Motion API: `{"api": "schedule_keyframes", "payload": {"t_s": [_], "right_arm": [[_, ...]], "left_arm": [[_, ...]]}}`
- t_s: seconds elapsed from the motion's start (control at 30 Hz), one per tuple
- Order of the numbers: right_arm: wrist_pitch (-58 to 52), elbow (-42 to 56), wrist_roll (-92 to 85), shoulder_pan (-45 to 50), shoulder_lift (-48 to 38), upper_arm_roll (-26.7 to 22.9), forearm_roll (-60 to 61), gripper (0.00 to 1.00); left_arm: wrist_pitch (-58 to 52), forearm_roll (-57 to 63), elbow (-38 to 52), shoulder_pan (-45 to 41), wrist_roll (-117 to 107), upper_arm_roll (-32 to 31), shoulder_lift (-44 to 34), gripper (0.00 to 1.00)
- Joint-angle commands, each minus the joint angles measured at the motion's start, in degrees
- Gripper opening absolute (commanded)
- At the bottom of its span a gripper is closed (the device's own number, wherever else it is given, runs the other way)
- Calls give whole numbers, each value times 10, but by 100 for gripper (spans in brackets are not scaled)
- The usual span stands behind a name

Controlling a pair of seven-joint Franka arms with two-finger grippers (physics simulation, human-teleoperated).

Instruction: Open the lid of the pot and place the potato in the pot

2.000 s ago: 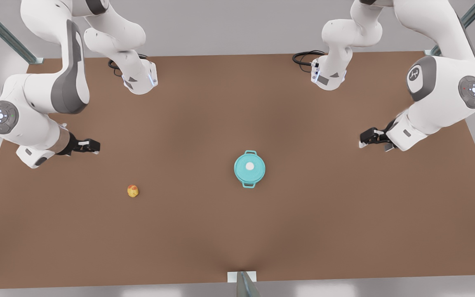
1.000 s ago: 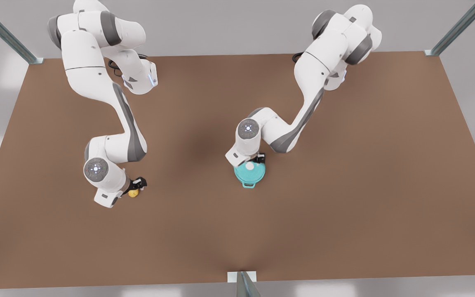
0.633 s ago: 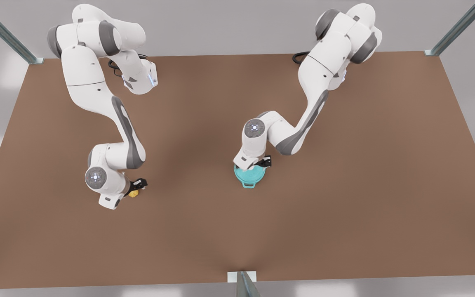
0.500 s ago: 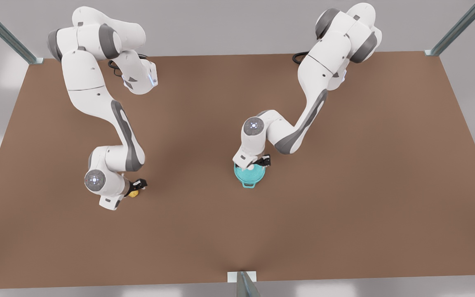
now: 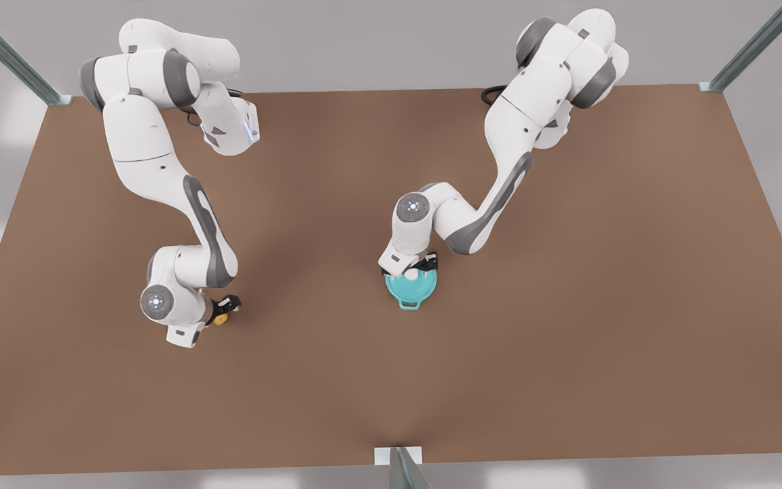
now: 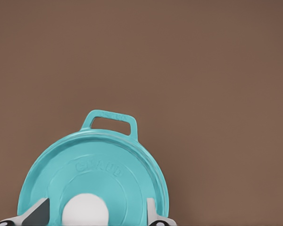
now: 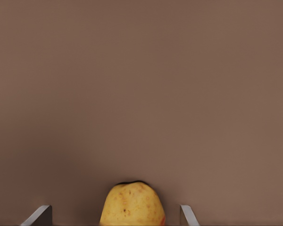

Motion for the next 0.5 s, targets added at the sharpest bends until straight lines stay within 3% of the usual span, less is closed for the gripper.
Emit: {"api": "schedule_keyframes", "payload": {"t_s": [0.0, 0.07, 0.17, 0.2, 0.3, 0.47], "right_arm": [[0, 0, -57, -1, -1, 0, 1, 100], [2, 0, -57, -1, 0, 0, 1, 100], [11, -1, -57, -1, 7, 0, 1, 100], [12, -1, -58, -1, 8, 0, 1, 97], [14, -1, -65, -1, 8, 0, 1, 85], [13, -1, -76, -4, 8, 0, 1, 63]], "left_arm": [[9, 2, 0, 0, -37, 0, 1, 100], [9, 2, 0, 0, -37, 0, 1, 100], [9, 2, 0, 0, -38, 0, 0, 47], [8, 2, 0, 0, -38, 0, 0, 40], [2, 2, 2, 4, -32, 1, -6, 27], [-53, -5, 88, 37, 22, 2, 2, 27]]}}
